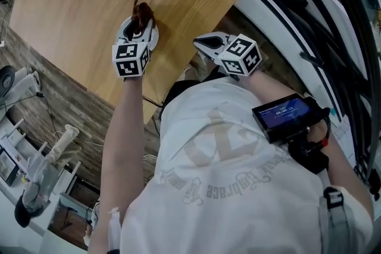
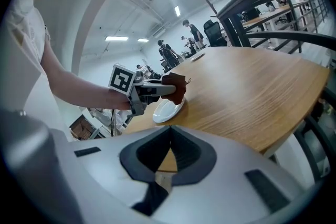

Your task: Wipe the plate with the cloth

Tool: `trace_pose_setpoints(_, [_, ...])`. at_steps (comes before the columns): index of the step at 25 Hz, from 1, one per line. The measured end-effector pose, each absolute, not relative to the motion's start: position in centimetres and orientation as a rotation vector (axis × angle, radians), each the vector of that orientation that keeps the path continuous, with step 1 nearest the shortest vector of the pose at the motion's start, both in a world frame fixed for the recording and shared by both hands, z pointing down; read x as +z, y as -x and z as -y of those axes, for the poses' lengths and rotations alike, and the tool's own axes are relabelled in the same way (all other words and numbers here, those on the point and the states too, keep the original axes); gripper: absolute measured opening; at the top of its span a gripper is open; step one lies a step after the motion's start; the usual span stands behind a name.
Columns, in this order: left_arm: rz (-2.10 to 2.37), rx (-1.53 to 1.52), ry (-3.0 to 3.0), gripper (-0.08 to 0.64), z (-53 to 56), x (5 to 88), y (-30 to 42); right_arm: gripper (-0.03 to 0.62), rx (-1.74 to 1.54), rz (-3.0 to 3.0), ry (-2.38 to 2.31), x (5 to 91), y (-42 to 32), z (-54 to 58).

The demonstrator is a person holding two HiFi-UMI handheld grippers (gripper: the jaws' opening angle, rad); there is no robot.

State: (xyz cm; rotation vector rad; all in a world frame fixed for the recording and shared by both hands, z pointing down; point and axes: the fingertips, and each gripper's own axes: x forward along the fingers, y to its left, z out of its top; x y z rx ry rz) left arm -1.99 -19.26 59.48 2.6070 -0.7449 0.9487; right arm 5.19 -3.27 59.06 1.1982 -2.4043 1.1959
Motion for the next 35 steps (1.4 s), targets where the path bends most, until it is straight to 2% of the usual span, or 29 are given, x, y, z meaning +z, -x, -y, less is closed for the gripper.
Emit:
trace_pose_setpoints(12, [0.875, 0.765, -2.502, 0.169, 17.4, 57.3, 6.1, 0.012, 1.051, 2.507, -1.111, 56.9, -3.8, 5.3])
trace_pose_setpoints(25, [1.177, 0.517, -2.342, 0.169, 11.5, 54.0, 17.0, 0.012, 0.869, 2.670, -0.948, 53.0, 1.5, 10.2])
trace_pose_setpoints(35, [1.257, 0.468, -2.298, 0.169, 8.5, 54.1, 19.4, 0.012, 0.750, 2.737, -0.794, 51.5, 4.7, 10.8])
